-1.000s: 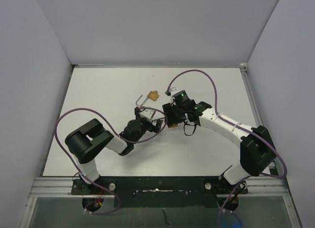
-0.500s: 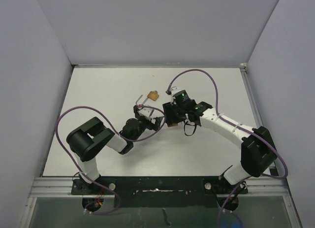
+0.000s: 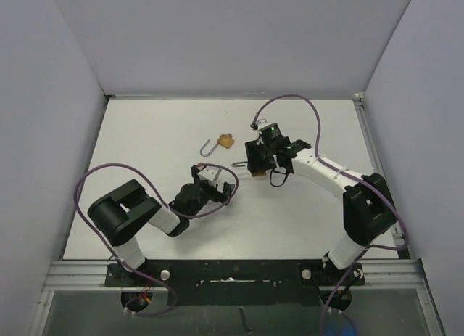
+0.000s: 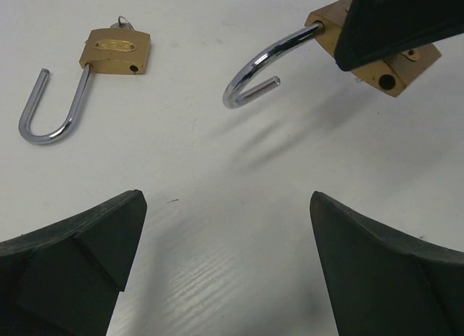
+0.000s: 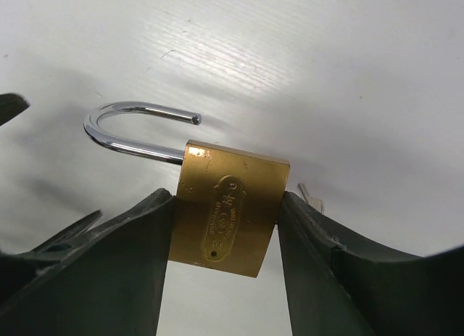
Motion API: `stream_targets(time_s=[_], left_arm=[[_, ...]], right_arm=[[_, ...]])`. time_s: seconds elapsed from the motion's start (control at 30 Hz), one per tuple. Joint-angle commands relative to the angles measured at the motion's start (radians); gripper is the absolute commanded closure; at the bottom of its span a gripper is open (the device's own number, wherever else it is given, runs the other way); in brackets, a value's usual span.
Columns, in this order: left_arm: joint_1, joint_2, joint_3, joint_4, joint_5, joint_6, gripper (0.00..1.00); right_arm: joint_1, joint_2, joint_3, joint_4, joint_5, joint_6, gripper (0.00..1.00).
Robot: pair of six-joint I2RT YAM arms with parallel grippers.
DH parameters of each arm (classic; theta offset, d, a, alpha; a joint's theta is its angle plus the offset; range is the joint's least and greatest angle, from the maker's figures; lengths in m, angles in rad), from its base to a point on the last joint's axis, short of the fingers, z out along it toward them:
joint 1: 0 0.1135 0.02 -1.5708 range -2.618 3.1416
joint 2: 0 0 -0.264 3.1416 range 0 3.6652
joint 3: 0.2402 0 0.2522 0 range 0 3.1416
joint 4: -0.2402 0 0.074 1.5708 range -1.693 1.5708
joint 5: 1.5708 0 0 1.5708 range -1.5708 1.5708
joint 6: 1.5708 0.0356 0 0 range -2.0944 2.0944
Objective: Unlock with the key
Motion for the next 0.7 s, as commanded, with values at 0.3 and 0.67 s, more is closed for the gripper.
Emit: stream_targets(time_s=[0.3,0.67], left_arm=[[-0.002,-0.583,-0.111,-0.420,-0.191,-0.112,0.02],[0.006,-0.971,-0.128,-0.799,-0.228,-0.166,0.02]], right_arm=[[-0.056,0.132,0.113,0.267,0.113,-0.078,0.78],[-0.073,0.255,0.153,0.240,0.110,-0.065,0.78]])
